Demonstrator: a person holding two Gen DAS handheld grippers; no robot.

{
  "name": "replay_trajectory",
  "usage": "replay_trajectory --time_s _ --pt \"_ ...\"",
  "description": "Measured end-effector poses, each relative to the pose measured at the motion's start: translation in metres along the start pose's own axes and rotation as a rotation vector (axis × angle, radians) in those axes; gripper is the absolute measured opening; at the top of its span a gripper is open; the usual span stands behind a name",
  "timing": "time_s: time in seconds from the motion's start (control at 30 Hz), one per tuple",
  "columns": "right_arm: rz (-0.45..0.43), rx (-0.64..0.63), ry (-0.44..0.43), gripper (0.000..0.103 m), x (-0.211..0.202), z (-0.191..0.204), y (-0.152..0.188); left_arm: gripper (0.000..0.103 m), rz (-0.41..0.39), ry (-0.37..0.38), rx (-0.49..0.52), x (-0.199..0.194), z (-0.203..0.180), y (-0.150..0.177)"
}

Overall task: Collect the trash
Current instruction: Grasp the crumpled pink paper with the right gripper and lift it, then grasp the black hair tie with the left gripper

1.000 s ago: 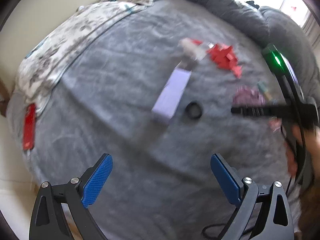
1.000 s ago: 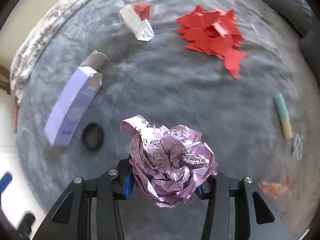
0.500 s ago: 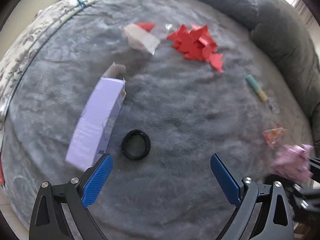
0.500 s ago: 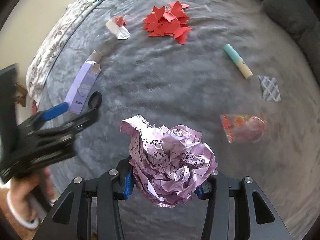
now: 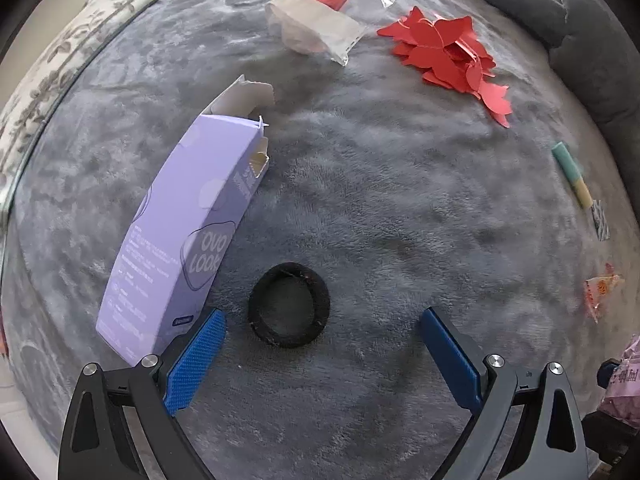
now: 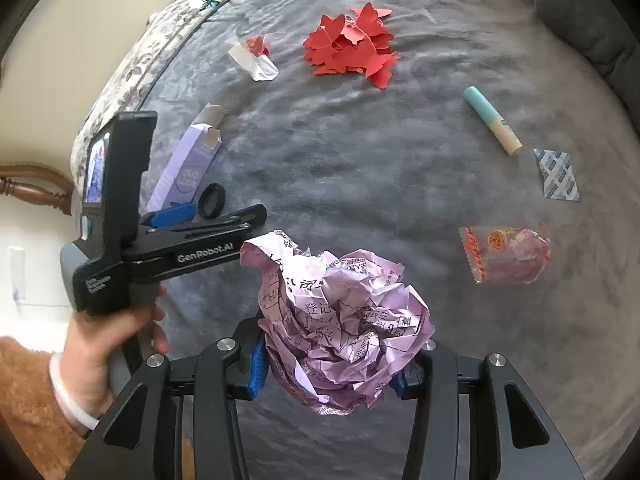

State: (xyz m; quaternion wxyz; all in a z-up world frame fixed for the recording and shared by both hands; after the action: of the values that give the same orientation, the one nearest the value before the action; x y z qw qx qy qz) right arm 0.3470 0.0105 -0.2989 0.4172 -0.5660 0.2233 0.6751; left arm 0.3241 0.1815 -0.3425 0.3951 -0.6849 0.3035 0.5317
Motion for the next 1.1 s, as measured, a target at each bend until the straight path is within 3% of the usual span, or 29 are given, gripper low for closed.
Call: replay_trajectory --time_s 0.13,0.23,0.4,0.47,0.57,0.63,0.9,1.1 --pt "-0.003 -0.005 -0.002 0.046 -0.001 0.001 0.000 0.098 -0.011 -0.003 0.006 0.002 0.002 0.000" --pt "-0.003 -0.005 -0.001 0.046 -0.001 0.001 0.001 0.092 -0.029 0.000 0.005 0.001 0.005 0.002" --pt "0.005 -0.002 0.002 0.046 0.001 -0.001 0.002 0.065 -0.048 -0.011 0.022 0.001 0.003 0.004" --pt "0.003 0.001 0.002 0.046 0.001 -0.002 0.003 0.041 -0.053 -0.022 0.062 -0.002 -0.004 0.004" --pt "0.005 0.001 0.005 0.046 0.001 -0.002 0.003 0.015 -0.058 -0.007 0.081 -0.006 -0.012 0.005" --pt "0.005 0.000 0.008 0.046 0.001 -0.002 0.003 0.009 -0.051 0.011 0.067 -0.005 -0.012 0.006" --pt "0.001 -0.005 0.012 0.046 0.000 0.000 0.005 0.008 -0.071 0.048 0.032 -0.023 -0.009 0.013" --pt "-0.012 -0.031 0.014 0.046 -0.007 0.011 0.007 0.008 -0.131 0.073 0.012 -0.059 -0.004 0.016"
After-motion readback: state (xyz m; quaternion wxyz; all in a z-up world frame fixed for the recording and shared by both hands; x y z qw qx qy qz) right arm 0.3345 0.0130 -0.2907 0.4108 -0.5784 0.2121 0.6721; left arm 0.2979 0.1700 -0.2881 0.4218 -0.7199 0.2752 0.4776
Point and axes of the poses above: each gripper's, at about its wrist camera, not at the fingertips, and x roughly the way its jaws point, z to its left, y to its underside, the point moved 5 cm from there along x, roughly the way its jaws point, and after that the axes turned 6 degrees about y, right-handed, at the moved point
